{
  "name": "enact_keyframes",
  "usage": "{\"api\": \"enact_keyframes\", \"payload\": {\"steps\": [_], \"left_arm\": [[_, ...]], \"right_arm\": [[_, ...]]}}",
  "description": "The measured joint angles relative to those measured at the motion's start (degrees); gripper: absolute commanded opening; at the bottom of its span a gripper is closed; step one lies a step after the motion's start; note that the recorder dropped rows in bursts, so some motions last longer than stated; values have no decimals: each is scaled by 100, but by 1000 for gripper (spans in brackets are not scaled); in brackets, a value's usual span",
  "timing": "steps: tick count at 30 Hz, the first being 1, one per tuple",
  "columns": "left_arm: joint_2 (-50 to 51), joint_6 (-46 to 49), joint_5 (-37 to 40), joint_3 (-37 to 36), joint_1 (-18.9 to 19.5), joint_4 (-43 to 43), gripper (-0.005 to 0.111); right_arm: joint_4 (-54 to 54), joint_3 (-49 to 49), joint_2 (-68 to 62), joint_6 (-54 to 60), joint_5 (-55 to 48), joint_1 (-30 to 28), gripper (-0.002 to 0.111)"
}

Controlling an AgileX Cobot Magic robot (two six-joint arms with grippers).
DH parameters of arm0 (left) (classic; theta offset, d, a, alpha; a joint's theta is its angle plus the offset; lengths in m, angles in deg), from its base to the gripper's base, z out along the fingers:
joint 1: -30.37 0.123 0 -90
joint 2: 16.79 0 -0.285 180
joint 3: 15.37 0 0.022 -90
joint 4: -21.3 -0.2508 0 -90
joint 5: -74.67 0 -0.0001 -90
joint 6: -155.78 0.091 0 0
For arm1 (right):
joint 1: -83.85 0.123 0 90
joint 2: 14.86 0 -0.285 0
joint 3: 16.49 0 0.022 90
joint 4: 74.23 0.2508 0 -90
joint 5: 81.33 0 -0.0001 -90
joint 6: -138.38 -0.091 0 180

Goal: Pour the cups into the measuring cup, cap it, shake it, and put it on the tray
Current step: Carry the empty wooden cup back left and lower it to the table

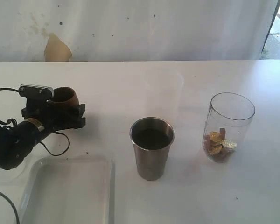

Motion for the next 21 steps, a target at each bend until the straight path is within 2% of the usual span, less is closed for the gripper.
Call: {"api": "enact_keyframes", "payload": {"steps": [3, 5, 15, 18, 21], "left_arm": [[30, 13, 66, 22, 0, 8, 1], [30, 13, 88, 22, 0, 21, 7], [30, -1, 139, 24, 0, -33, 74], [30, -1, 149, 24, 0, -41, 86], [30, -1, 126, 34, 0, -41, 90]], "right_arm": [[0, 0, 0, 0, 0, 0, 0], [0, 0, 0, 0, 0, 0, 0], [0, 0, 0, 0, 0, 0, 0], [0, 0, 0, 0, 0, 0, 0], [0, 0, 0, 0, 0, 0, 0]]}}
